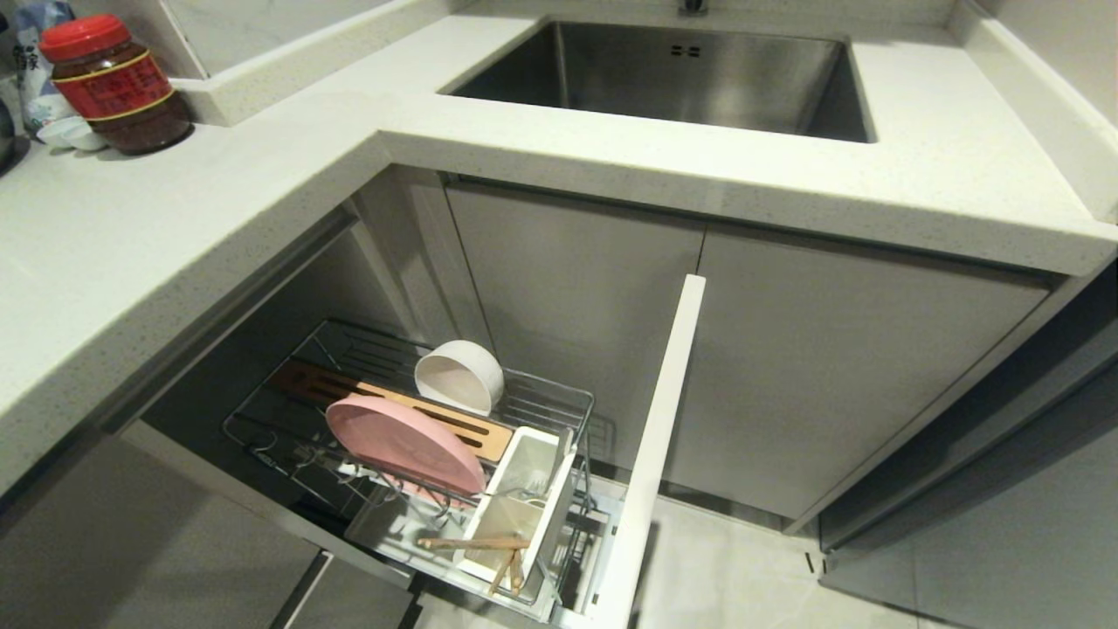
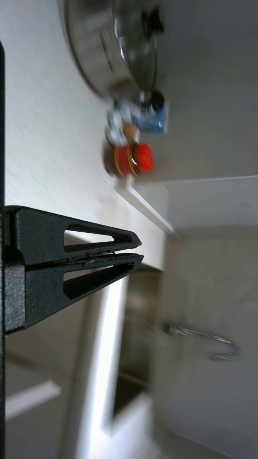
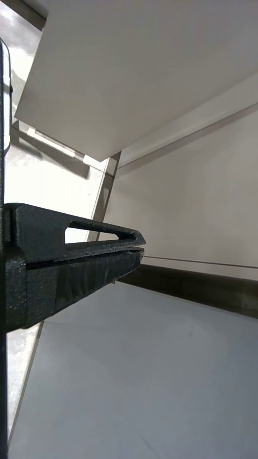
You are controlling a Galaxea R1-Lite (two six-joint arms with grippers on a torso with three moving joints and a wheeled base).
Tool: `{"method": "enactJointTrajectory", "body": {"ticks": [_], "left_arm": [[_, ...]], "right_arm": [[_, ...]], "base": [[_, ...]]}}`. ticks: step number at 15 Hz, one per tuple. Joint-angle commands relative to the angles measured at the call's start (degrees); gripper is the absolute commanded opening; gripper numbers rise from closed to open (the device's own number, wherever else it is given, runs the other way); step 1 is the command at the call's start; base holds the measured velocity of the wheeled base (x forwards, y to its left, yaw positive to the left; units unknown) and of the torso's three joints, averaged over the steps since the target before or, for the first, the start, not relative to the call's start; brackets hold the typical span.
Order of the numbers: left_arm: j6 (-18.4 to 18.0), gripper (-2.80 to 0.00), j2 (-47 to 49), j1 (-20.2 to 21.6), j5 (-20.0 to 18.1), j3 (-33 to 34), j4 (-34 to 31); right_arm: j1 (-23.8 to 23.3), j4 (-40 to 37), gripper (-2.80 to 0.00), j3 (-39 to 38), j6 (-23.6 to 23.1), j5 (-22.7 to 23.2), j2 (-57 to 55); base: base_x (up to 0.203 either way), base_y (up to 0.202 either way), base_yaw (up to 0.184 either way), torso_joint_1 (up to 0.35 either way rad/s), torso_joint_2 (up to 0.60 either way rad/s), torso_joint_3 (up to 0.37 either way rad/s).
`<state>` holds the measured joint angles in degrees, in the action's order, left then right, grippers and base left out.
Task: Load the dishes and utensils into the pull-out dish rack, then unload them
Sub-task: Take the plate out of the cupboard
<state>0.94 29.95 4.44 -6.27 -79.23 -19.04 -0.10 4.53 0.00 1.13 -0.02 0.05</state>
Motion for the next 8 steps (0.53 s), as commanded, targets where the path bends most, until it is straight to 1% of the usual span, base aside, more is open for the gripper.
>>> {"method": "enactJointTrajectory", "body": {"ticks": [1,2,3,4,6,7,8], "left_arm": [[17.77,-2.8,16.98,0.35,-0.61,-12.73,-2.27],[25.84,-2.8,20.16,-0.6,-1.08,-14.5,-4.09],[29.6,-2.8,22.62,-2.03,-1.81,-15.6,-5.77],[30.81,-2.8,25.21,-5.01,-3.01,-15.79,-7.47],[31.93,-2.8,29.57,-12.68,-3.64,-15.92,-13.3],[32.63,-2.8,31.92,-16.3,-3.0,-15.89,-16.33],[33.5,-2.8,33.83,-19.88,-1.32,-15.91,-18.54]], "right_arm": [[0.01,0.04,-2.8,-1.49,0.01,0.02,-0.05],[0.01,0.04,-2.8,-1.49,0.01,-0.01,-0.05],[0.01,0.04,-2.8,-1.49,0.01,-0.01,-0.05],[0.01,0.04,-2.8,-1.49,0.01,0.02,-0.05],[0.01,0.04,-2.8,-1.49,0.01,-0.06,-0.05],[0.01,0.04,-2.8,-1.49,0.01,0.02,-0.05],[0.01,0.04,-2.8,-1.5,0.01,0.02,-0.05]], "base": [[0.0,0.0,0.0,0.0,0.0,0.0],[0.0,0.0,0.0,0.0,0.0,0.0],[0.0,0.0,0.0,0.0,0.0,0.0],[0.0,0.0,0.0,0.0,0.0,0.0],[0.0,0.0,0.0,0.0,0.0,0.0],[0.0,0.0,0.0,0.0,0.0,0.0],[0.0,0.0,0.0,0.0,0.0,0.0]]}}
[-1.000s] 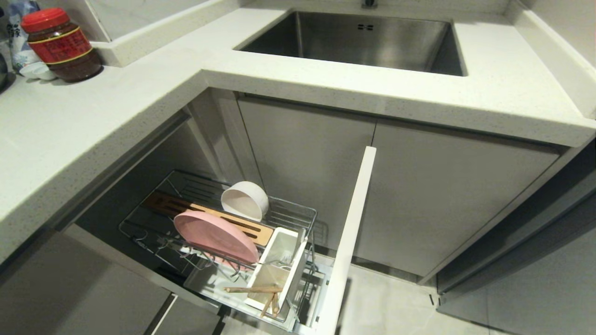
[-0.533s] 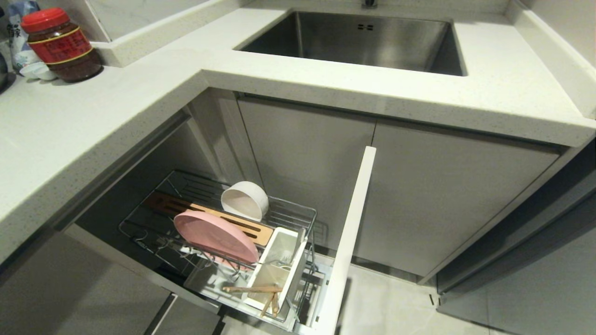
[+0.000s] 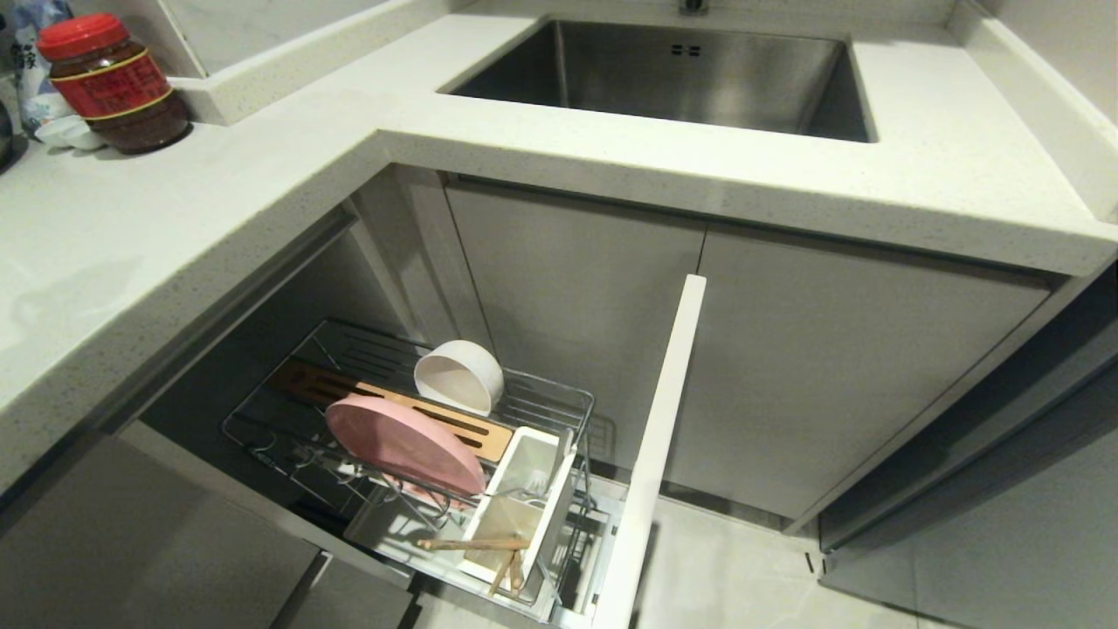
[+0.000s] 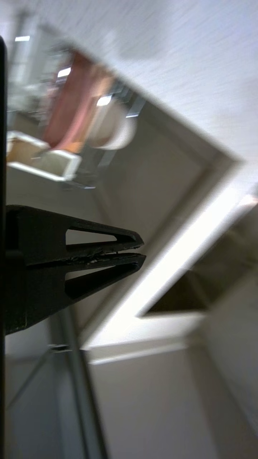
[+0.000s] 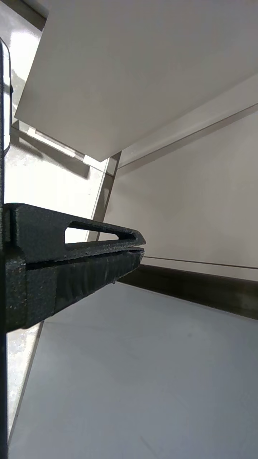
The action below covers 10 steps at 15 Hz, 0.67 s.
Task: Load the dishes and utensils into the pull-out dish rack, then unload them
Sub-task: Take the plate out of the cupboard
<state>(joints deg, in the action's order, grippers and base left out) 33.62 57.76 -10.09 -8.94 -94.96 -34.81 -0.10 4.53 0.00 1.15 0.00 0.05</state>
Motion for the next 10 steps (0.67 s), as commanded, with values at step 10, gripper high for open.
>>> {"method": "enactJointTrajectory", "body": {"ticks": [10], "left_arm": [[15.52,-2.8,18.39,-27.69,27.0,7.53,-9.75]], "right_arm": [[0.01,0.04,-2.8,-1.49,0.0,0.0,-0.05]], "base": [[0.0,0.0,0.0,0.0,0.0,0.0]]}}
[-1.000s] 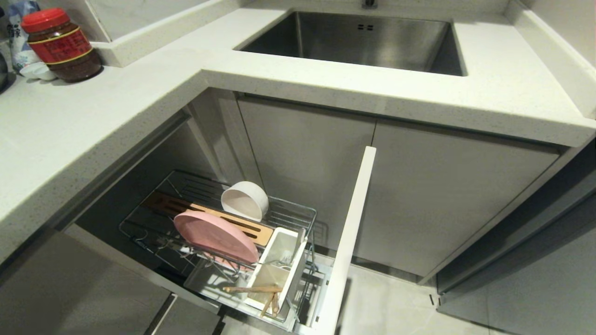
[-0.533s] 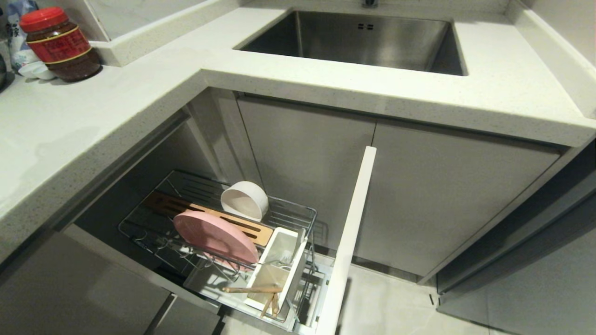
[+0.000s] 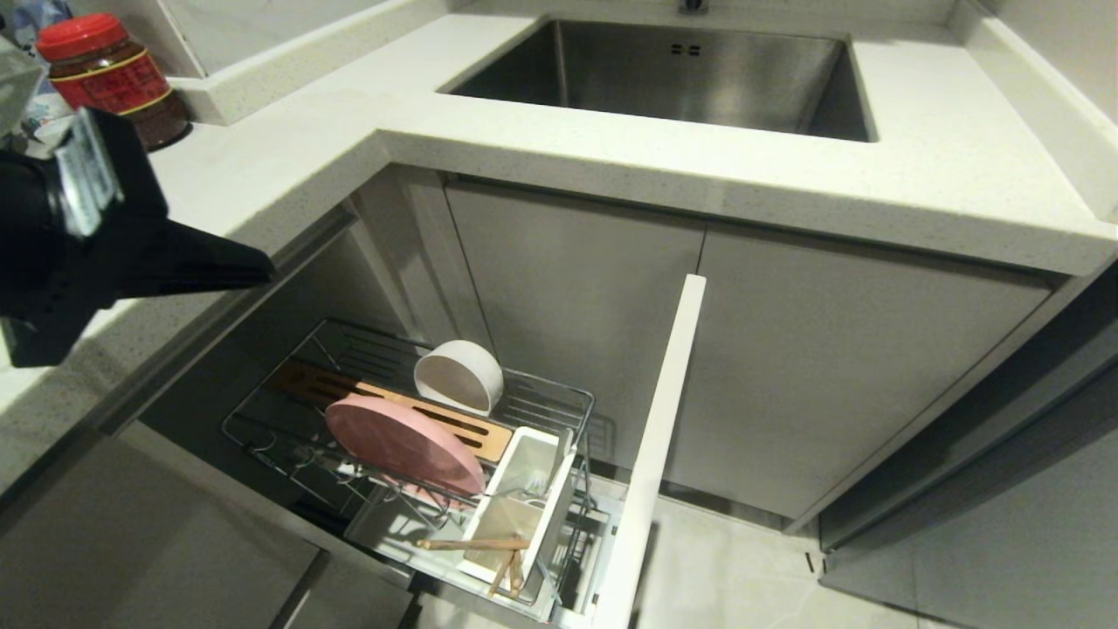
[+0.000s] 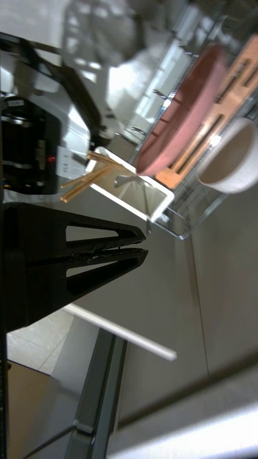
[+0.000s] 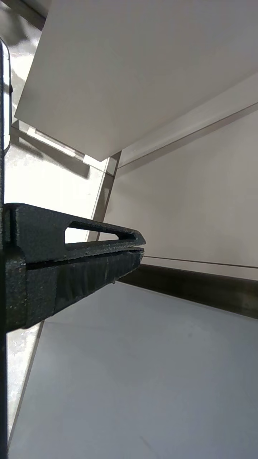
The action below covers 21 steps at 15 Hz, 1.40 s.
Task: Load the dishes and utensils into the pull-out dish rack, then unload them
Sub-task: Take the plate out of the cupboard
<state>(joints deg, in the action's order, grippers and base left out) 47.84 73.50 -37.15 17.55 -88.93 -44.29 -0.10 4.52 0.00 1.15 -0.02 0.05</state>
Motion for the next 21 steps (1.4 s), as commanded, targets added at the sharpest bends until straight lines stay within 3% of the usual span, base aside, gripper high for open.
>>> {"method": "enactJointTrajectory", "body": {"ticks": [1,2,3,7,13,21], "left_arm": [[2.18,-2.8,3.81,-0.65,1.71,2.61,-0.28],[2.66,-1.91,5.0,-0.71,3.24,3.17,-0.28],[3.16,0.0,6.05,-0.73,4.65,3.64,-0.27],[6.72,0.0,12.0,-1.02,10.32,6.5,-0.14],[11.55,0.0,20.07,-0.95,12.35,8.38,0.75],[12.19,0.0,27.39,3.56,14.47,11.41,10.67]], "right_arm": [[0.01,0.05,-2.8,-1.49,0.0,0.0,-0.05],[0.01,0.05,-2.8,-1.49,0.0,-0.06,-0.05],[0.01,0.05,-2.8,-1.51,0.0,0.02,-0.05],[0.01,0.05,-2.8,-1.49,0.0,-0.06,-0.05],[0.01,0.05,-2.8,-1.49,0.0,0.02,-0.05],[0.01,0.05,-2.8,-1.49,0.0,0.02,-0.05]], "base": [[0.0,0.0,0.0,0.0,0.0,0.0],[0.0,0.0,0.0,0.0,0.0,0.0],[0.0,0.0,0.0,0.0,0.0,0.0],[0.0,0.0,0.0,0.0,0.0,0.0],[0.0,0.0,0.0,0.0,0.0,0.0],[0.0,0.0,0.0,0.0,0.0,0.0]]}}
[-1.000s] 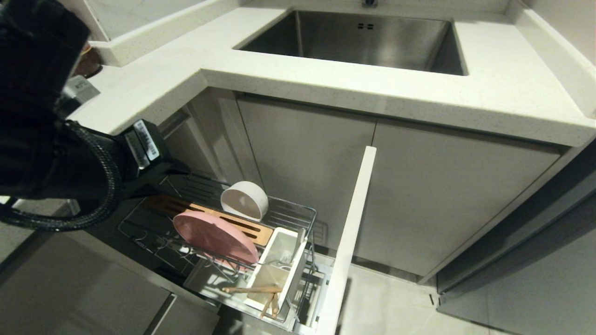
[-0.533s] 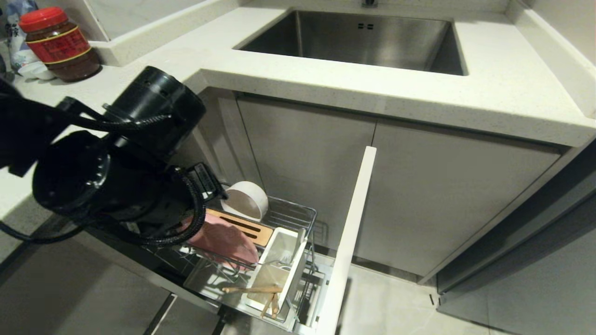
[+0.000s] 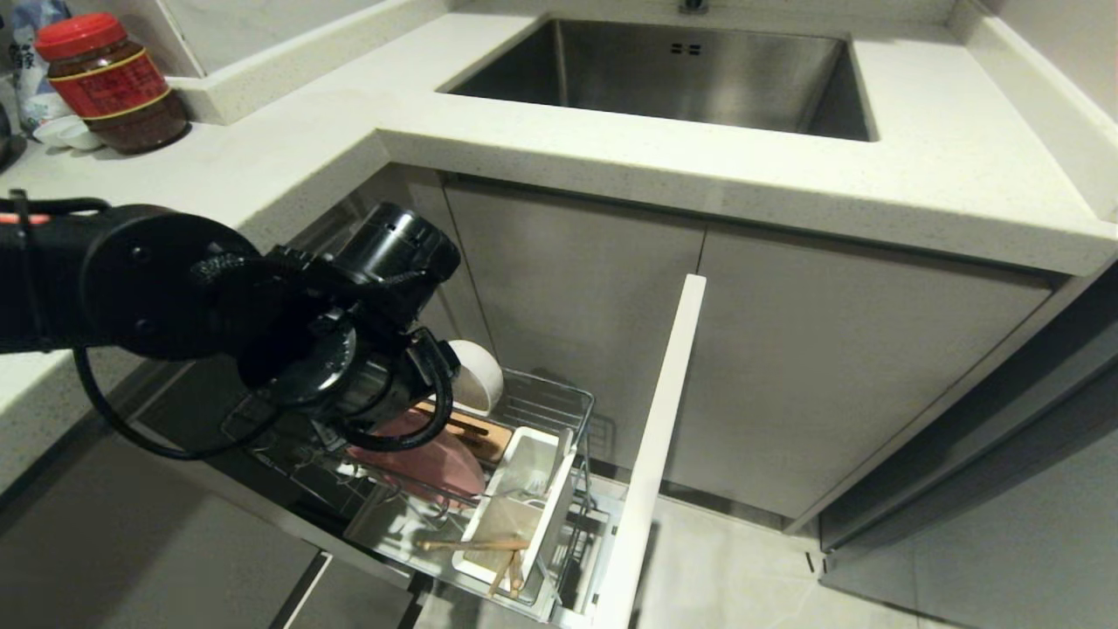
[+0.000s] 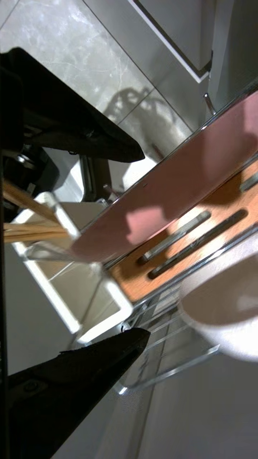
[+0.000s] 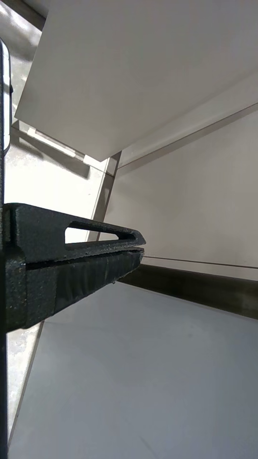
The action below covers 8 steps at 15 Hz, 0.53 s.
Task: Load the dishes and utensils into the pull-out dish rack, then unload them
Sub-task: Take the plate out of the cupboard
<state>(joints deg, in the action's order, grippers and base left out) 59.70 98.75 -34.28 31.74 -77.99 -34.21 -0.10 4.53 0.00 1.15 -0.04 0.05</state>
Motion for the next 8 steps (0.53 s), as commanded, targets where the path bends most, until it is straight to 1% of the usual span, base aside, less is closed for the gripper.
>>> {"method": "enactJointTrajectory", "body": {"ticks": [1,3,8], "left_arm": [[0.33,0.0,2.66,0.73,0.29,0.83,1.25],[0.32,0.0,4.32,1.73,0.26,1.23,2.95],[0.07,0.0,6.62,3.06,0.34,1.61,4.59]], "right_arm": [[0.01,0.04,-2.8,-1.49,0.0,0.04,-0.05],[0.01,0.04,-2.8,-1.49,0.0,0.04,-0.05],[0.01,0.04,-2.8,-1.49,0.0,0.04,-0.05]], "base": [[0.0,0.0,0.0,0.0,0.0,0.0],[0.0,0.0,0.0,0.0,0.0,0.0],[0.0,0.0,0.0,0.0,0.0,0.0]]}}
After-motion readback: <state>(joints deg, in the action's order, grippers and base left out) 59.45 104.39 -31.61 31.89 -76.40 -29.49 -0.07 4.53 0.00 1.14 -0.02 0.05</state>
